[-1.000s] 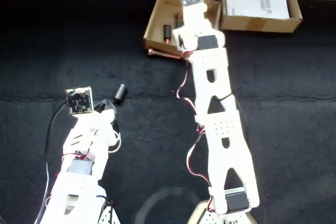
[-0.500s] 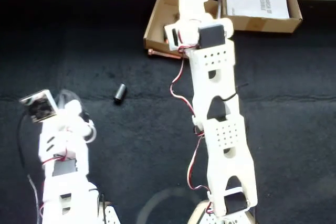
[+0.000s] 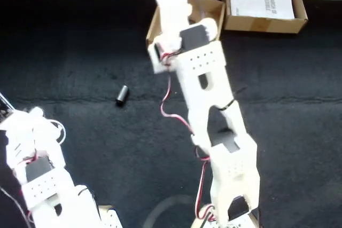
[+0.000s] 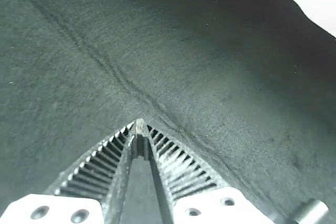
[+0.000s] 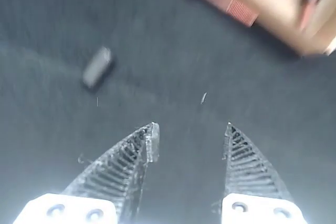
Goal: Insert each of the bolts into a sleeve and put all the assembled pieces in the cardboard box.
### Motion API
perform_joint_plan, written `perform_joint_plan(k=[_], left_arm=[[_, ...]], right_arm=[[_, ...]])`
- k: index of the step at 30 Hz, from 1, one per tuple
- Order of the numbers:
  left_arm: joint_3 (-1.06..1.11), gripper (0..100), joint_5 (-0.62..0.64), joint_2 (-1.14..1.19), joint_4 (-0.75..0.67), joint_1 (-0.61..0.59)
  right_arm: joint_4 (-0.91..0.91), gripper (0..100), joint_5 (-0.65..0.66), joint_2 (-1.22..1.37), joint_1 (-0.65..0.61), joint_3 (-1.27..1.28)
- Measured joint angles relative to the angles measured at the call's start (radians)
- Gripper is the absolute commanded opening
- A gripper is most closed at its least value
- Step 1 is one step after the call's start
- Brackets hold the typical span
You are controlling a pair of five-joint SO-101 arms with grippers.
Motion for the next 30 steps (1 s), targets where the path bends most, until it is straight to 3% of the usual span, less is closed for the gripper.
perform_joint_plan(k=[8,18,30], left_arm=[[-0.242,1,-0.002,0.068,0.272,0.000],[-0.614,1,-0.002,0.542,0.555,0.000],[-0.623,1,-0.002,0.600,0.601,-0.008]], right_arm=[[-0.028,18.8,-0.018,-0.003,-0.083,0.167],[-0.196,18.8,-0.127,0.095,-0.101,0.169],[-0.420,18.8,-0.322,0.209,-0.216,0.169]])
